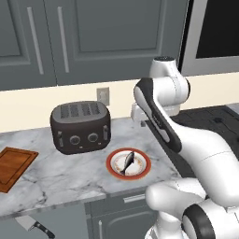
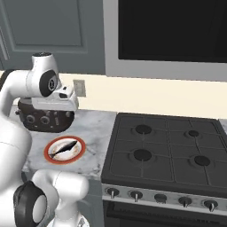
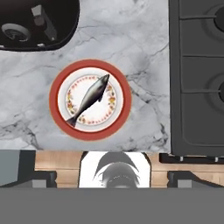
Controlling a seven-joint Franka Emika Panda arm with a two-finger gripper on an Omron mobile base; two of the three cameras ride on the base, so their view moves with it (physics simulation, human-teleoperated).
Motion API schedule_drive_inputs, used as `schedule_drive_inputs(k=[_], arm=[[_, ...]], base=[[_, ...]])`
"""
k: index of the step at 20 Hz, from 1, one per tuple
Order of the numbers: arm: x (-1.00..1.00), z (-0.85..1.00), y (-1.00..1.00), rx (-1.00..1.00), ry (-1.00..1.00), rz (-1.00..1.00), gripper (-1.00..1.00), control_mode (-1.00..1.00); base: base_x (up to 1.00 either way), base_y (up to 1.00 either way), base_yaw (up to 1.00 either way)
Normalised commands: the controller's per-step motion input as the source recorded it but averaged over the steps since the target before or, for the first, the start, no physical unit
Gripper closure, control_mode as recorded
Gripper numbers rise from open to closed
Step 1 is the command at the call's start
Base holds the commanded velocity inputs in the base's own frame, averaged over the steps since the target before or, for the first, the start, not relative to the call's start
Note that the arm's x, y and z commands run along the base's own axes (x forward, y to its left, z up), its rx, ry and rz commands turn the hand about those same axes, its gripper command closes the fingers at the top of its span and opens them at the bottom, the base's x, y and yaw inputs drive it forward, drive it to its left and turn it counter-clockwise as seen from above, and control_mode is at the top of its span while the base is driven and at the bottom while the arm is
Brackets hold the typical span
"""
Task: Pick up the knife from the drawer and place it on the cutting board. Then place the meat from the plate to the cutting board.
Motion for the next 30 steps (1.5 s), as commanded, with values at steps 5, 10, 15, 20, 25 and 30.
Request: schedule_drive_inputs(k=[5,10,15,20,25,30], arm=[[-0.45,-0.28,0.75,-0.08,0.0,-0.01,-1.0,-1.0],[-0.32,-0.27,0.77,-0.04,0.01,-0.04,-1.0,-1.0],[-0.18,-0.17,0.45,0.02,0.0,-0.03,-1.0,-1.0],[-0.38,-0.21,0.0,0.04,0.0,0.0,-1.0,-1.0],[-0.11,-0.24,0.16,0.0,0.01,0.0,-1.0,-1.0],[0.0,-0.28,0.47,0.0,0.02,0.0,-1.0,-1.0]], base=[[0.0,0.0,0.0],[0.0,0.0,0.0],[0.0,0.0,0.0],[0.0,0.0,0.0],[0.0,0.0,0.0],[0.0,0.0,0.0]])
